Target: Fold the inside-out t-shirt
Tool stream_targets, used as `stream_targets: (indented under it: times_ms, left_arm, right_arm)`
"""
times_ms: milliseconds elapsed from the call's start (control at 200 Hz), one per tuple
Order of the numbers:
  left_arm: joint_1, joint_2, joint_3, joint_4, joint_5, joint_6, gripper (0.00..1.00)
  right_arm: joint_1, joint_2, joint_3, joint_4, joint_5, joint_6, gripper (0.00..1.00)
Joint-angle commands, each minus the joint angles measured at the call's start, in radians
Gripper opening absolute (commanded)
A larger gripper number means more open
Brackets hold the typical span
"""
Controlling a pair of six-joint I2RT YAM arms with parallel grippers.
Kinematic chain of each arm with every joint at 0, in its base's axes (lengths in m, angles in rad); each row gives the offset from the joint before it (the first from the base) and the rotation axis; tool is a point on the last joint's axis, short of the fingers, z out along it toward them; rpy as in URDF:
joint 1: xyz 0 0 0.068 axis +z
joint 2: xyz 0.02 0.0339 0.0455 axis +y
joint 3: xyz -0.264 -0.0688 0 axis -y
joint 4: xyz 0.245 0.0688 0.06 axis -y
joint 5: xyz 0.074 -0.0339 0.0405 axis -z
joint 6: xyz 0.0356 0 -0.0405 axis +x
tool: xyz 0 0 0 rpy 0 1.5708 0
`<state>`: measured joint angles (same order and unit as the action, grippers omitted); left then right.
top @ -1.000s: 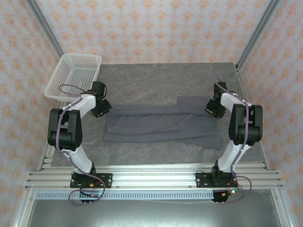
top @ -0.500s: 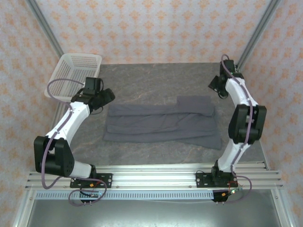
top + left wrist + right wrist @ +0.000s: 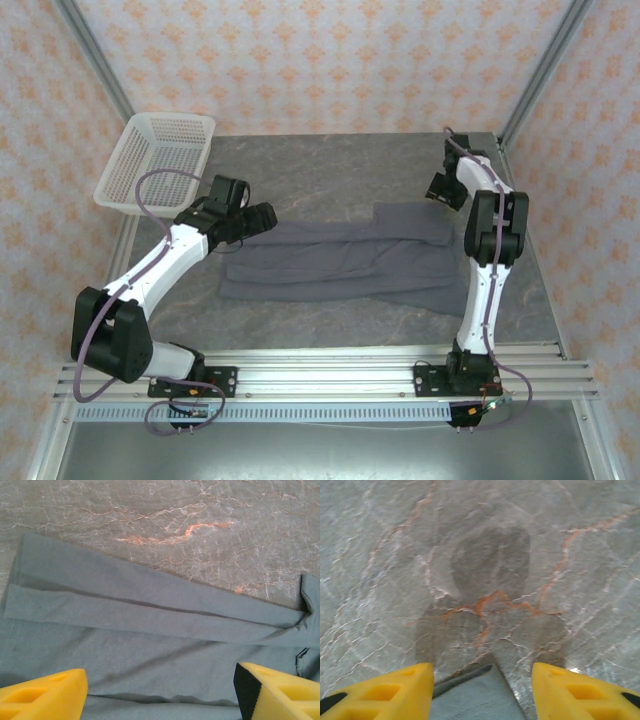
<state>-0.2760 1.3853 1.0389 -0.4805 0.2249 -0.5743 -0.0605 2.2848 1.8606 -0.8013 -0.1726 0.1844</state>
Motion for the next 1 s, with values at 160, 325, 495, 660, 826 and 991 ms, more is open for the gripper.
stream_targets:
  times_ms: [160,325,495,660,826,991]
  left_arm:
    - [-0.006,0.018,0.011,-0.001,-0.045,0.004,0.78]
    - [-0.007,0.029,0.025,-0.005,-0.046,0.001,0.78]
    - [-0.006,0.036,0.044,-0.014,-0.042,0.009,0.78]
    - [-0.007,0.037,0.037,0.001,-0.034,0.004,0.8]
    - [-0.006,0.053,0.041,0.011,-0.034,0.005,0.81]
    - [-0.007,0.078,0.064,0.016,-0.022,0.001,0.81]
  right_arm:
    - [0.027,0.058,0.085,-0.131,-0.04,0.056,0.15]
    - [0.03,-0.028,0.098,-0.134,-0.055,0.055,0.0]
    - [0.03,-0.303,-0.118,-0.025,-0.074,0.069,0.0]
    - [0.036,-0.677,-0.603,0.148,-0.12,0.142,0.0]
    - [0.065,-0.983,-1.07,0.247,-0.138,0.292,0.01]
    - [0.065,-1.17,-1.231,0.192,-0.013,0.354,0.09]
